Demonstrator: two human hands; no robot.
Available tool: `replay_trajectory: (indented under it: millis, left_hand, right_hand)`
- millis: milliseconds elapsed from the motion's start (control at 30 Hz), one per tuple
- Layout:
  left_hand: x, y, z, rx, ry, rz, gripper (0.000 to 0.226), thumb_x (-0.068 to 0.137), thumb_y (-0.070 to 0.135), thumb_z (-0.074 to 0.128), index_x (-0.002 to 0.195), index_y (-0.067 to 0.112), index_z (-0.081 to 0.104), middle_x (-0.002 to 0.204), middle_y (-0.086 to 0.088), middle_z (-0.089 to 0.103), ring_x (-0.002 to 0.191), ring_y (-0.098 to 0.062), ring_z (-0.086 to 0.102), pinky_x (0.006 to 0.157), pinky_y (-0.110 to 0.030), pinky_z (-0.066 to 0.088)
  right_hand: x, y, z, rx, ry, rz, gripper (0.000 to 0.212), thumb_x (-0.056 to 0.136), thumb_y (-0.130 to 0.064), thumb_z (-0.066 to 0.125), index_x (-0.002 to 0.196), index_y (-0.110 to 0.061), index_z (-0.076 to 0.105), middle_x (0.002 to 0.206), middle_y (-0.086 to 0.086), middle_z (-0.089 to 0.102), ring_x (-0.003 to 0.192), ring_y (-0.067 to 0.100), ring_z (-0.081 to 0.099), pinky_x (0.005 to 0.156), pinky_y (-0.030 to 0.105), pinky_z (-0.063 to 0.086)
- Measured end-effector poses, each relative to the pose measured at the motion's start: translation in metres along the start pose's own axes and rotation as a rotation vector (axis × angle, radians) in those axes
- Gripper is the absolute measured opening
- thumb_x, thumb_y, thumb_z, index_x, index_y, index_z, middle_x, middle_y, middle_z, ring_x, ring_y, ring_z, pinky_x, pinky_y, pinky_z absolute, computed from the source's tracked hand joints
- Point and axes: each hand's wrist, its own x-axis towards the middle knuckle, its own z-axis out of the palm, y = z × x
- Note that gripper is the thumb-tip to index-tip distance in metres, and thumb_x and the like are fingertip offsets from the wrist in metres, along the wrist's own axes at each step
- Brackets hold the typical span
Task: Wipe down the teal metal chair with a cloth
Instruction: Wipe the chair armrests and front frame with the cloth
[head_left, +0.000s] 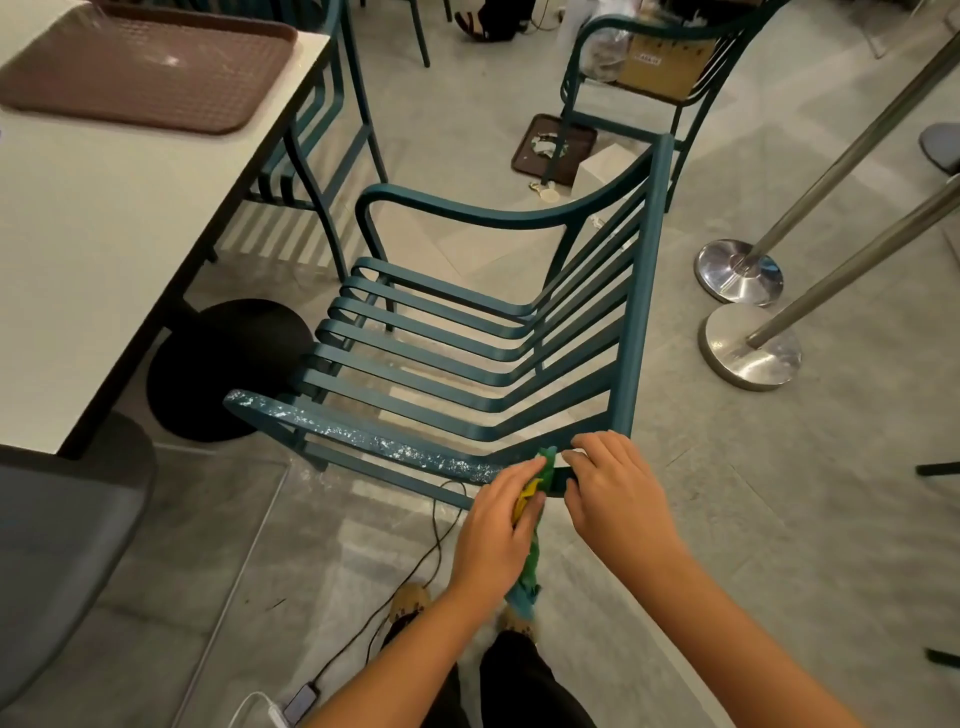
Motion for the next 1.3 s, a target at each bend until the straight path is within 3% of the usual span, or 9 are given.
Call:
replay_trajectory:
  millis: [100,200,467,567,800,933,1200,1300]
  left_hand:
    - [-0.003,0.003,0.008,0.088,0.005,0.055,0.040,0.095,0.024,0.046,0.133,0.034,0.042,0.131,0.022,0.046,0.111,0.005,0.037,0.089,-0.009,0.031]
    - [0.000,-0.003,0.007,0.153,0.016,0.036,0.040,0.094,0.021,0.048,0.132,0.032,0.044,0.131,0.018,0.050,0.111,-0.002,0.043,0.087,-0.013,0.035]
    - [0.013,-0.024,-0.003,0.230,-0.045,-0.037,0.039,0.094,0.020,0.048,0.131,0.031,0.046,0.132,0.015,0.050,0.115,-0.011,0.047,0.089,-0.021,0.040]
    - [0.017,-0.027,-0.009,0.219,-0.069,-0.039,0.038,0.094,0.020,0.048,0.131,0.031,0.046,0.131,0.014,0.051,0.113,-0.013,0.049,0.089,-0.025,0.044]
    - [-0.008,-0.010,0.003,0.144,-0.038,0.079,0.043,0.093,0.019,0.050,0.133,0.031,0.044,0.133,0.017,0.048,0.118,-0.006,0.045,0.096,-0.016,0.038]
    - [-0.002,-0.013,0.003,0.206,-0.008,0.059,0.041,0.092,0.017,0.051,0.131,0.030,0.047,0.132,0.018,0.050,0.117,-0.012,0.048,0.096,-0.027,0.045]
    - [0.012,-0.028,-0.011,0.264,-0.115,-0.032,0.040,0.094,0.021,0.047,0.132,0.033,0.044,0.134,0.016,0.048,0.116,-0.010,0.045,0.088,-0.020,0.041]
    - [0.009,-0.025,-0.016,0.179,-0.084,0.004,0.038,0.094,0.020,0.047,0.131,0.032,0.046,0.130,0.015,0.050,0.116,-0.008,0.047,0.091,-0.020,0.041]
  right_hand:
    - [-0.004,0.002,0.004,-0.057,0.033,-0.030,0.012,0.065,-0.017,0.076,0.073,-0.013,0.068,0.074,-0.001,0.062,0.075,0.018,0.060,0.086,0.028,0.045]
    - [-0.006,0.003,0.009,-0.103,0.056,-0.052,0.009,0.069,-0.017,0.073,0.074,-0.011,0.069,0.074,0.001,0.063,0.078,0.020,0.060,0.096,0.035,0.031]
    - [-0.003,0.002,0.005,-0.106,-0.006,-0.036,0.011,0.064,-0.021,0.078,0.067,-0.012,0.071,0.065,-0.002,0.062,0.071,0.017,0.060,0.087,0.032,0.051]
    - [-0.002,0.002,0.005,-0.108,-0.013,-0.040,0.013,0.064,-0.023,0.079,0.066,-0.013,0.072,0.063,-0.002,0.063,0.069,0.017,0.060,0.082,0.031,0.052]
    - [-0.003,0.005,0.007,-0.070,0.008,-0.047,0.013,0.066,-0.025,0.075,0.072,-0.014,0.071,0.069,-0.002,0.064,0.075,0.017,0.061,0.089,0.032,0.050]
    - [-0.003,0.005,0.008,-0.077,0.001,-0.051,0.012,0.068,-0.024,0.074,0.071,-0.013,0.071,0.069,-0.001,0.065,0.076,0.019,0.061,0.088,0.033,0.050]
    - [-0.001,0.001,0.005,-0.135,-0.050,-0.044,0.013,0.068,-0.027,0.075,0.070,-0.014,0.072,0.068,-0.002,0.066,0.072,0.018,0.060,0.081,0.031,0.052]
    - [0.002,-0.001,0.004,-0.175,-0.056,-0.050,0.014,0.068,-0.029,0.073,0.071,-0.015,0.071,0.069,-0.002,0.065,0.073,0.018,0.061,0.088,0.035,0.050]
